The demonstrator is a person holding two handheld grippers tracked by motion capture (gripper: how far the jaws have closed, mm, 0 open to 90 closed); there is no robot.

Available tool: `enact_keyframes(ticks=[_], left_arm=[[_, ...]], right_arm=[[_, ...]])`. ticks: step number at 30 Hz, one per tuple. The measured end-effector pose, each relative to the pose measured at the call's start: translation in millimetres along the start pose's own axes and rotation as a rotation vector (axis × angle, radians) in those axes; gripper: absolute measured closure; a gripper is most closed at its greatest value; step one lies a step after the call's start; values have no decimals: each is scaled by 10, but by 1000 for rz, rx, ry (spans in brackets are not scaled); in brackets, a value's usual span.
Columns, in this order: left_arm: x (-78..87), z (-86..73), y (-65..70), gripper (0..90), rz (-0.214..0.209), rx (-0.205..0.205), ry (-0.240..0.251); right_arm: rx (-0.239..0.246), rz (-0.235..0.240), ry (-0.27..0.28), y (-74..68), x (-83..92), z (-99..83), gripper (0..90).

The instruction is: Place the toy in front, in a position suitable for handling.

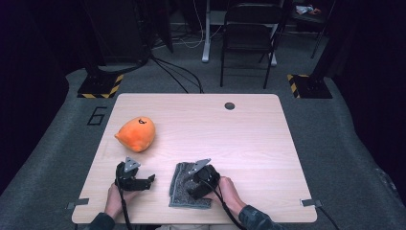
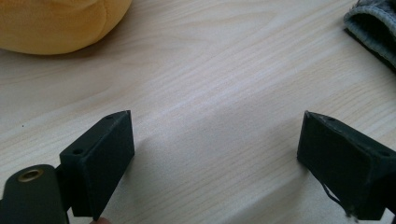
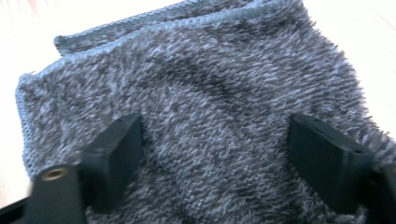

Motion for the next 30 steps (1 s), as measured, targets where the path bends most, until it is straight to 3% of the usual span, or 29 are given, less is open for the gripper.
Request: enact_keyframes(ticks=[2, 4, 5, 6, 11, 15, 21, 30], left_arm=[[0, 0, 1, 103, 0, 0, 0], [3, -3, 1, 105, -2, 0, -2], [1, -2, 0, 104, -1, -1, 1], [1, -2, 0, 104, -1, -1, 1], [1, -1, 0, 104, -2, -1, 1], [6, -9, 2, 104, -4, -1, 2], [13, -20, -2, 104, -8, -7, 2], [13, -20, -1, 104, -8, -7, 2]], right_arm=[[1, 0, 7, -5, 5, -9, 263], [5, 3, 15, -15, 21, -25, 360], [11, 8, 22, -26, 37, -31, 458], [11, 8, 22, -26, 37, -31, 458], [23, 28, 43, -35, 50, -44, 695], [30, 1, 54, -60, 53, -51, 735], [29, -3, 63, -65, 120, -13, 746], [20, -35, 106, 18, 415, -41, 745]])
Point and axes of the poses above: each handheld gripper's, and its own axes: x roughly backward along the jaws, z roughly out of its top, y roughly to its right, the point moved 1 cm from there along -x, roughly forward along the jaws, and after that the axes turned 9 degrees about -y, right-handed, at the moved point
